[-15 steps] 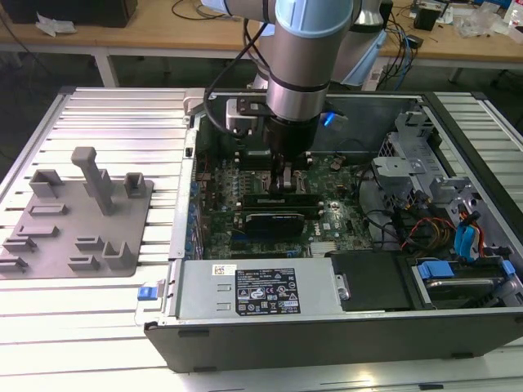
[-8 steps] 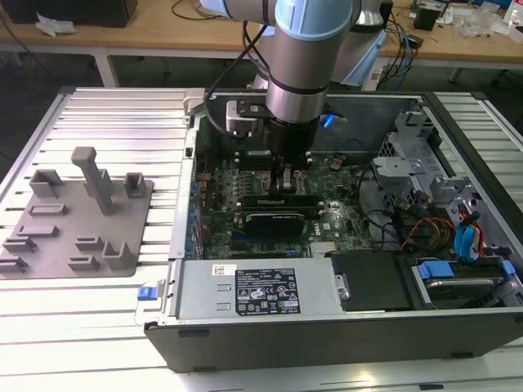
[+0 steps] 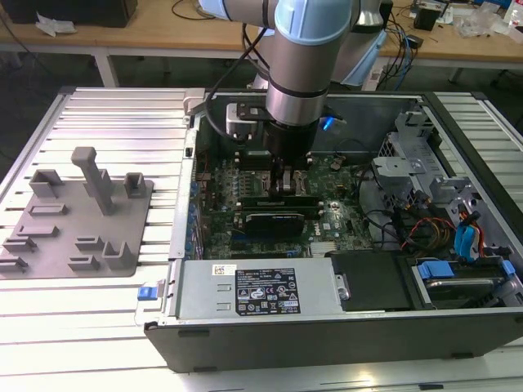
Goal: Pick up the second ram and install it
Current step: 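Insert the second ram into the second slot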
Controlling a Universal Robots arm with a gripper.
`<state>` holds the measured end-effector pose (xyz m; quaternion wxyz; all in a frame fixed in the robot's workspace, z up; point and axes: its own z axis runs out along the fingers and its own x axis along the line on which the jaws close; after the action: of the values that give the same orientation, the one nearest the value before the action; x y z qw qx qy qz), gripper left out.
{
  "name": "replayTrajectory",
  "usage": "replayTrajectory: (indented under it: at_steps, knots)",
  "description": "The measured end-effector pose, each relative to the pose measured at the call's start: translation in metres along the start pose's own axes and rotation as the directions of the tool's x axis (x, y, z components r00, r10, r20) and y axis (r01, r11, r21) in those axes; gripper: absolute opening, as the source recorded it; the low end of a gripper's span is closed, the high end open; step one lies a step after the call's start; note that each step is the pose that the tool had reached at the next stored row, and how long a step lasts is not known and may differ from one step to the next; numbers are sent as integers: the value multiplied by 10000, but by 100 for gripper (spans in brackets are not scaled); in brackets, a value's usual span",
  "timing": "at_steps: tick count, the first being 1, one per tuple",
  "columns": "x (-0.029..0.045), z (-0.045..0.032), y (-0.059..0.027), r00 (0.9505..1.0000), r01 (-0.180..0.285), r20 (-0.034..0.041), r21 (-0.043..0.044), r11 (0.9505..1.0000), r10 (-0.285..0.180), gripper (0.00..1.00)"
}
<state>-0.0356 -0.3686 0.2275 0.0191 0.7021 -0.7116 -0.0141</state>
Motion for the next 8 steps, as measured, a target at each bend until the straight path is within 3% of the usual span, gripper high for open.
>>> replayTrajectory:
  at_steps: [1,2,4,8]
  knots:
    - [0,0,0,10000,0,-1,-1,10000,0,10]
    - [0,1,0,10000,0,-2,-1,10000,0,17]
    - [0,-7,0,10000,0,3,1,10000,0,17]
    - [2,-168,8,10000,0,5,0,10000,0,17]
